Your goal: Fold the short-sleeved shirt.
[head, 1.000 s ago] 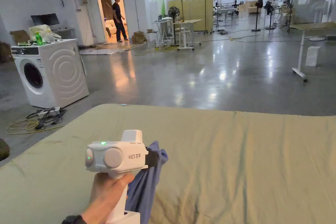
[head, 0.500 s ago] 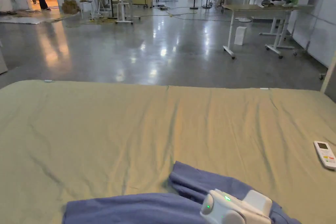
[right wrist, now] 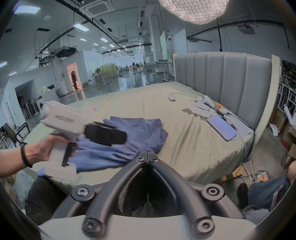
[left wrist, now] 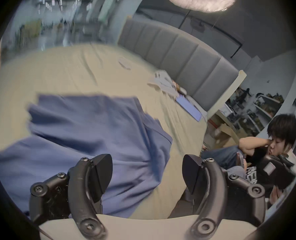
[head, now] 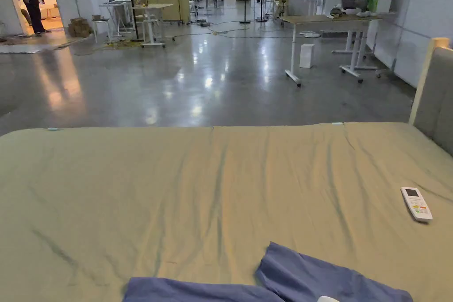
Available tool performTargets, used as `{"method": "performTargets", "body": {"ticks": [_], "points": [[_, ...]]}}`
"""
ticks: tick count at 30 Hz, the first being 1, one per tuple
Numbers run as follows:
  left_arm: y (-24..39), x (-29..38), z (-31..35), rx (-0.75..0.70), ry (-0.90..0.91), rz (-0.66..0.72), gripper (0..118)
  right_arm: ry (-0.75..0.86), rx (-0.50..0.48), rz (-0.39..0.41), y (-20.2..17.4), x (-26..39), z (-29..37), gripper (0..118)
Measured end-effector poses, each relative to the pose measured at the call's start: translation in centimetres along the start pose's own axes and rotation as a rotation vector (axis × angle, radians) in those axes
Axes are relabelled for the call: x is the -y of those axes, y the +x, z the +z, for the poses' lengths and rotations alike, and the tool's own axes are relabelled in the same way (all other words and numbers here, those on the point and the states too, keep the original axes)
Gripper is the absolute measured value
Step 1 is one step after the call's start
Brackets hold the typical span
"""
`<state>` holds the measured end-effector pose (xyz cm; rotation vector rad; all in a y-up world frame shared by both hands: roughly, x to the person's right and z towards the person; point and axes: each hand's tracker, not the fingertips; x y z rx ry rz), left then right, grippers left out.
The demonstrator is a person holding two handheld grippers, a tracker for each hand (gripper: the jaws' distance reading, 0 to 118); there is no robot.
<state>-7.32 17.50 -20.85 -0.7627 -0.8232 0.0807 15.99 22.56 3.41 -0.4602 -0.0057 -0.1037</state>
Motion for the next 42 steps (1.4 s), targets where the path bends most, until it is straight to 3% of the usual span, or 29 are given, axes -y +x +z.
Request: {"method": "performTargets", "body": {"ticks": [9, 13, 15, 17, 18, 20, 26, 42], "points": [[1.2, 3.5, 26.4, -0.522, 0.392, -0.127, 81, 0.183, -0.163, 0.083, -4.8, -5.7, -1.0, 0], [3.9, 6.0, 33.0, -0.716, 0.520, -0.138, 77, 0.215, -0.206, 0.104, -6.6, -7.6, -1.1, 0], [5.6, 7.3, 34.8, -0.856, 0.569, -0.188, 54, 0.229, -0.215, 0.109, -7.2, -8.1, -1.0, 0], [6.6, 8.4, 35.9, -0.995, 0.595, -0.234, 19, 0.235, -0.234, 0.115, -7.7, -8.5, -0.7, 0], [7.0, 8.7, 36.4, -1.033, 0.585, -0.249, 13, 0.242, -0.243, 0.120, -7.9, -8.6, -0.6, 0], [7.7, 9.4, 37.2, -1.023, 0.608, -0.232, 3, 0.248, -0.253, 0.134, -8.3, -8.8, -0.4, 0], [8.5, 10.1, 38.8, -0.855, 0.670, -0.044, 0, 0.262, -0.229, 0.191, -9.4, -8.3, 0.4, 0], [7.4, 10.3, 37.4, -0.834, 0.582, -0.030, 0, 0.250, -0.219, 0.183, -9.9, -8.2, 0.8, 0]]}}
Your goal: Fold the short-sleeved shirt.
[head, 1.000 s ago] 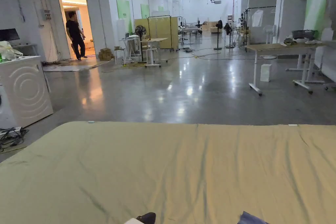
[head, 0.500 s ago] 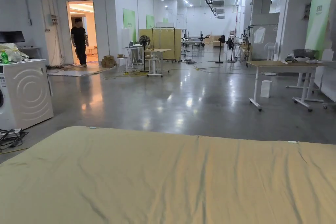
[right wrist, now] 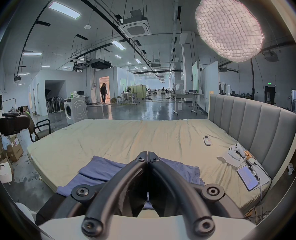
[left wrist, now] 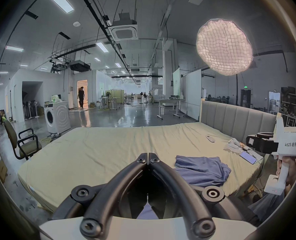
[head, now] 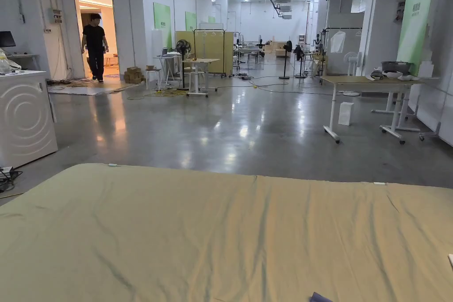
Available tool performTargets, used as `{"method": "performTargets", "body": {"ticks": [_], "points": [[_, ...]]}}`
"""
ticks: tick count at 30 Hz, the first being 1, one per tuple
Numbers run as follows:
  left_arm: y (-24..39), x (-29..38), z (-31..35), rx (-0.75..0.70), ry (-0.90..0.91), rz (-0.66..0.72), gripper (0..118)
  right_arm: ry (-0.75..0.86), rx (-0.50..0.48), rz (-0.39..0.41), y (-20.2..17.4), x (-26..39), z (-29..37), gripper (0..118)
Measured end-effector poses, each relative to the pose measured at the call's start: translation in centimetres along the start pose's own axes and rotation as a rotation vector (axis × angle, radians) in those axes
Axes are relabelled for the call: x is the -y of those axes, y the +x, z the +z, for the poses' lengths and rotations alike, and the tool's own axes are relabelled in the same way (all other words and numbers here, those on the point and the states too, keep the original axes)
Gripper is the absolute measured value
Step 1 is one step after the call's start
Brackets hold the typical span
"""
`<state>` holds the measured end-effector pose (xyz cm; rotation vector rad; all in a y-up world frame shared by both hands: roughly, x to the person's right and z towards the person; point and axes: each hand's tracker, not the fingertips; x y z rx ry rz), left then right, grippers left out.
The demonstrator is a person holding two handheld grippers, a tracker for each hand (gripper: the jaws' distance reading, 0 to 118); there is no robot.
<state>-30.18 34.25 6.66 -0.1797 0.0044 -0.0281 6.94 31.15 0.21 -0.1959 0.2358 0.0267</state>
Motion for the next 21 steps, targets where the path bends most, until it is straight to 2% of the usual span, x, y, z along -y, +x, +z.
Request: {"method": "performTargets", "body": {"ticks": [6, 12, 17, 18, 20, 21], "points": [[-0.3, 0.1, -0.4, 0.002, -0.007, 0.007, 0, -0.015, -0.002, 0.021, -0.4, 0.3, -0.1, 0], [-0.9, 0.7, -2.7, 0.010, -0.052, 0.026, 0, -0.048, -0.016, 0.001, -0.1, 1.2, -1.0, 0], [-5.3, 1.8, -9.8, 0.030, -0.157, 0.282, 3, -0.101, -0.016, -0.014, 0.8, 2.7, -2.1, 0], [-6.1, 2.2, -12.0, 0.048, -0.222, 0.303, 10, -0.113, -0.012, -0.021, 1.0, 3.1, -2.3, 0], [-7.6, 3.6, -16.7, 0.119, -0.352, 0.314, 49, -0.135, -0.004, -0.036, 1.4, 4.0, -2.5, 0], [-7.8, 4.5, -19.1, 0.124, -0.395, 0.313, 64, -0.153, 0.005, -0.046, 1.7, 4.5, -2.7, 0]]}}
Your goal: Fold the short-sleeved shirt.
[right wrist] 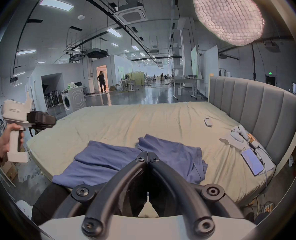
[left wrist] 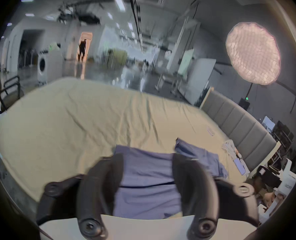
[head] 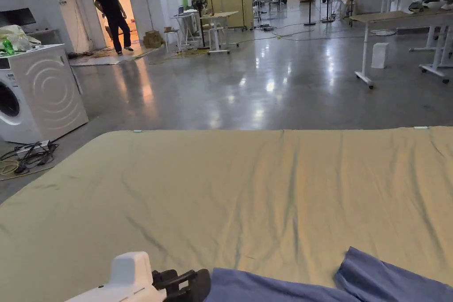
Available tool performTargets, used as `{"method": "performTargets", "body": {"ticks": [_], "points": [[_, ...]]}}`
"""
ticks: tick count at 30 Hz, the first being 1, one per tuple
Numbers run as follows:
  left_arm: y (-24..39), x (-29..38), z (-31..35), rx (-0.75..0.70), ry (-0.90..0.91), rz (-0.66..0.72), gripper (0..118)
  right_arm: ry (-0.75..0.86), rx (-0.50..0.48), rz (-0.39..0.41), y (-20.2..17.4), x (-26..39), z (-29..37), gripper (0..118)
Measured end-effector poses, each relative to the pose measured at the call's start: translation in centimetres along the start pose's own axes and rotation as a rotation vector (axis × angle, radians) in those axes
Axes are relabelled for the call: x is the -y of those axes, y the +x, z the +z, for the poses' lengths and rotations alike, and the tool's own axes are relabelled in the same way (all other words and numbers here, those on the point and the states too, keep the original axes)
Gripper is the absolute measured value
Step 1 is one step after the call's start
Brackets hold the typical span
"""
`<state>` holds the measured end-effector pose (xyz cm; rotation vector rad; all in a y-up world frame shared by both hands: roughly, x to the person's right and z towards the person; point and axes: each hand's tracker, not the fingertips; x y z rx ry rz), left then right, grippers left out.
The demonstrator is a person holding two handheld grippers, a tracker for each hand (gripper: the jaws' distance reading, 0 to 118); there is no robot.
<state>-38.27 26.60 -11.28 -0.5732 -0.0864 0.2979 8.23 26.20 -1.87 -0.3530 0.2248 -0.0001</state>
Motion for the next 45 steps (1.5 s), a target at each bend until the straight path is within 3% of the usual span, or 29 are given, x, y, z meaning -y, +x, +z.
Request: {"method": "performTargets", "body": {"ticks": [7, 12, 17, 18, 19, 21, 24, 25, 30, 31, 32, 33, 34, 36, 38, 41, 45], "points": [[-2.8, -0.3, -15.9, -0.052, -0.242, -0.028, 87, -0.107, 0.046, -0.003, 1.6, 2.0, -0.9, 0], [-3.9, 0.4, -24.7, -0.121, -0.387, -0.093, 87, -0.169, 0.089, -0.031, 2.5, 3.3, -1.0, 0], [-5.1, 0.6, -28.6, -0.200, -0.480, -0.085, 85, -0.235, 0.127, -0.020, 3.2, 4.8, -1.0, 0], [-4.6, 0.6, -28.4, -0.224, -0.471, -0.118, 78, -0.240, 0.127, -0.023, 3.3, 5.1, -1.0, 0], [-3.0, 0.8, -27.2, -0.247, -0.464, -0.145, 63, -0.243, 0.127, -0.029, 3.4, 5.2, -1.0, 0], [-1.5, 1.0, -26.6, -0.260, -0.469, -0.232, 59, -0.252, 0.117, -0.067, 3.6, 5.5, -1.2, 0], [-0.5, 1.6, -27.8, -0.235, -0.480, -0.261, 20, -0.252, 0.101, -0.089, 4.0, 5.6, -1.9, 0], [0.0, 1.8, -28.0, -0.249, -0.487, -0.266, 13, -0.250, 0.100, -0.084, 4.0, 5.4, -2.2, 0], [2.3, 2.5, -28.8, -0.294, -0.542, -0.357, 8, -0.236, 0.092, -0.017, 5.8, 2.9, -5.0, 0], [2.1, 2.3, -28.8, -0.296, -0.552, -0.346, 8, -0.256, 0.072, 0.003, 6.5, 2.2, -6.2, 4], [1.9, 2.1, -29.0, -0.290, -0.568, -0.323, 8, -0.300, 0.047, 0.015, 7.6, 1.6, -8.0, 15], [1.7, 1.8, -29.0, -0.278, -0.582, -0.305, 8, -0.289, 0.035, 0.048, 8.8, 0.9, -9.9, 33], [1.4, 1.5, -29.0, -0.267, -0.592, -0.283, 8, -0.292, 0.016, 0.066, 9.8, 0.2, -11.8, 59], [0.9, 1.0, -29.2, -0.249, -0.608, -0.250, 8, -0.357, -0.017, 0.092, 12.6, -1.0, -16.7, 83], [0.8, 0.8, -29.3, -0.237, -0.625, -0.239, 8, -0.478, -0.063, 0.123, 14.8, -1.9, -21.7, 86], [0.4, 0.1, -30.0, -0.215, -0.663, -0.242, 8, -0.659, -0.012, 0.243, 17.0, -2.4, -28.9, 86], [-1.6, -1.4, -32.0, -0.192, -0.711, -0.213, 8, -0.704, -0.078, 0.397, 17.7, -2.1, -36.4, 86]]}}
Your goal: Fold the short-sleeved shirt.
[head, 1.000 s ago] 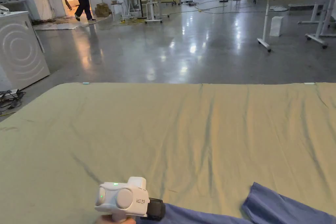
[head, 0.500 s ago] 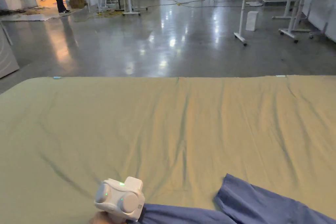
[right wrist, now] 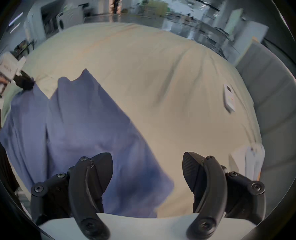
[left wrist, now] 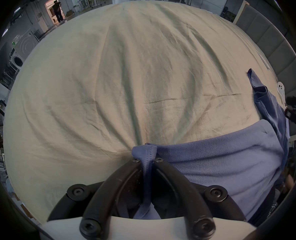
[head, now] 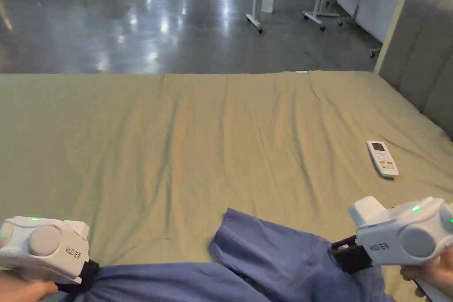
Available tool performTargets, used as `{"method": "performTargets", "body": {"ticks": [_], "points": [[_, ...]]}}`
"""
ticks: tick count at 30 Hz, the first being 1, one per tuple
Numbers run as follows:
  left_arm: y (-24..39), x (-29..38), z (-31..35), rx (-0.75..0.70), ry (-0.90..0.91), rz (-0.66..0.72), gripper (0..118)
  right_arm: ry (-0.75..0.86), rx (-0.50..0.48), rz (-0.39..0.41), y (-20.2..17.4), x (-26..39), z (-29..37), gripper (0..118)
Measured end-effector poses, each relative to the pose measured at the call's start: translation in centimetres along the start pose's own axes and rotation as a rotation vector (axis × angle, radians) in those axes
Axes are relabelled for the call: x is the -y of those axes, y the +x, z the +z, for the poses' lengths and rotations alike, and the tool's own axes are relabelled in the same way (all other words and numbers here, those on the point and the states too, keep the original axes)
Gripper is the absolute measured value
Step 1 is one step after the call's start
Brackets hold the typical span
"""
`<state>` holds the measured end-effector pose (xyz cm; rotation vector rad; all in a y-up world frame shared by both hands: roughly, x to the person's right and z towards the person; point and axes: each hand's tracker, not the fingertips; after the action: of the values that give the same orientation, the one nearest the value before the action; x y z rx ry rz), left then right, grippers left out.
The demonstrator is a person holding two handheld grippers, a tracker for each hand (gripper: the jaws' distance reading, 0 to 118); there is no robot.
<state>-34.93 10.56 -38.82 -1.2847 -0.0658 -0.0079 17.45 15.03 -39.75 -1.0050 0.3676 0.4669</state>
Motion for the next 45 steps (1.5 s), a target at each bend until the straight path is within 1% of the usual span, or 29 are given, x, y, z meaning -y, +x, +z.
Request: {"method": "performTargets", "body": {"ticks": [3, 4, 7, 8, 9, 10, 11, 12, 14, 16, 17, 18, 19, 20, 22, 23, 24, 26, 30, 33, 35, 36, 37, 38, 39, 41, 43, 44, 45], "points": [[-1.1, -0.7, -0.8, 0.022, -0.020, 0.012, 8, -0.054, -0.134, 0.054, 0.7, -2.5, -3.2, 86], [-1.3, -0.9, -0.9, 0.026, -0.023, 0.014, 8, -0.069, -0.150, 0.067, 0.9, -2.9, -4.1, 86], [-0.4, 0.6, -0.3, 0.036, -0.017, 0.017, 8, -0.095, -0.079, 0.134, 0.7, -3.6, -6.0, 86], [-0.5, 0.7, -0.3, 0.040, -0.007, 0.020, 8, -0.113, -0.091, 0.166, 0.7, -3.5, -6.7, 89], [-0.9, 0.9, -0.2, 0.046, 0.002, 0.024, 8, -0.101, -0.116, 0.155, 0.9, -3.4, -6.8, 89], [-1.1, 1.0, -0.2, 0.050, 0.009, 0.027, 8, -0.102, -0.125, 0.140, 1.1, -3.5, -6.5, 84], [-1.3, 1.1, -0.2, 0.054, 0.018, 0.031, 8, -0.102, -0.163, 0.102, 1.3, -3.4, -6.4, 77], [-1.3, 1.1, -0.2, 0.056, 0.026, 0.035, 8, -0.085, -0.175, 0.100, 1.3, -3.1, -6.0, 68], [-0.7, 1.5, 0.1, 0.052, 0.041, 0.060, 8, -0.047, -0.185, 0.148, 0.7, -2.5, -5.2, 33], [-0.2, 2.1, 0.5, 0.039, 0.066, 0.056, 9, -0.052, -0.185, 0.147, -0.4, -2.2, -5.4, 6], [0.0, 2.4, 0.6, 0.028, 0.095, 0.035, 9, -0.048, -0.179, 0.166, -1.1, -2.1, -5.4, 4], [0.0, 3.0, 0.5, 0.018, 0.130, 0.031, 8, -0.043, -0.160, 0.179, -1.9, -2.2, -5.2, 4], [0.1, 3.4, 0.7, 0.014, 0.138, 0.025, 8, -0.024, -0.138, 0.165, -2.3, -2.3, -4.8, 3], [0.2, 3.6, 1.2, 0.007, 0.150, 0.045, 8, 0.045, -0.139, 0.117, -2.3, -2.1, -3.8, 3], [-0.1, 4.1, 2.9, 0.022, 0.231, 0.079, 6, 0.158, -0.207, -0.025, -1.8, -1.7, -1.0, 3], [-0.2, 4.8, 4.3, 0.040, 0.280, 0.048, 6, 0.210, -0.198, -0.097, -1.4, -1.4, 0.7, 3], [0.0, 5.5, 5.9, 0.022, 0.321, 0.015, 6, 0.275, -0.176, -0.122, -1.4, -1.0, 2.8, 3], [1.2, 7.3, 10.4, 0.059, 0.426, 0.013, 6, 0.354, -0.136, -0.136, -1.4, -0.2, 7.2, 3], [-0.5, 10.9, 20.9, 0.131, 0.646, 0.012, 6, 0.544, -0.033, -0.081, -2.0, 1.3, 17.7, 3], [-1.3, 13.6, 27.9, 0.089, 0.763, -0.021, 6, 0.629, 0.040, -0.133, -1.4, 2.8, 24.7, 3], [-1.3, 14.8, 32.0, 0.053, 0.823, -0.053, 6, 0.708, 0.121, -0.161, -1.0, 3.1, 28.9, 3], [-1.6, 15.6, 33.9, 0.029, 0.853, -0.056, 6, 0.726, 0.148, -0.212, -0.6, 3.4, 30.7, 3], [-1.8, 15.7, 35.6, 0.025, 0.852, -0.052, 6, 0.758, 0.182, -0.231, -0.3, 3.5, 32.5, 3], [-3.1, 16.0, 37.0, 0.024, 0.891, -0.030, 6, 0.777, 0.196, -0.268, 0.1, 3.5, 34.3, 3], [-3.5, 16.5, 38.9, 0.038, 0.933, -0.002, 6, 0.780, 0.162, -0.313, 0.2, 3.5, 35.6, 3], [-4.1, 17.2, 42.7, 0.057, 1.002, 0.033, 6, 0.836, 0.205, -0.304, 0.1, 2.9, 38.9, 3], [-3.3, 17.4, 46.7, 0.072, 1.055, 0.025, 6, 0.886, 0.215, -0.279, 0.1, 1.9, 41.7, 3], [-3.2, 17.5, 48.5, 0.050, 1.078, 0.022, 6, 0.916, 0.248, -0.275, -0.2, 1.1, 43.5, 3], [-2.9, 17.5, 50.2, 0.020, 1.086, -0.009, 6, 0.975, 0.290, -0.227, -0.4, 0.3, 45.6, 3]]}}
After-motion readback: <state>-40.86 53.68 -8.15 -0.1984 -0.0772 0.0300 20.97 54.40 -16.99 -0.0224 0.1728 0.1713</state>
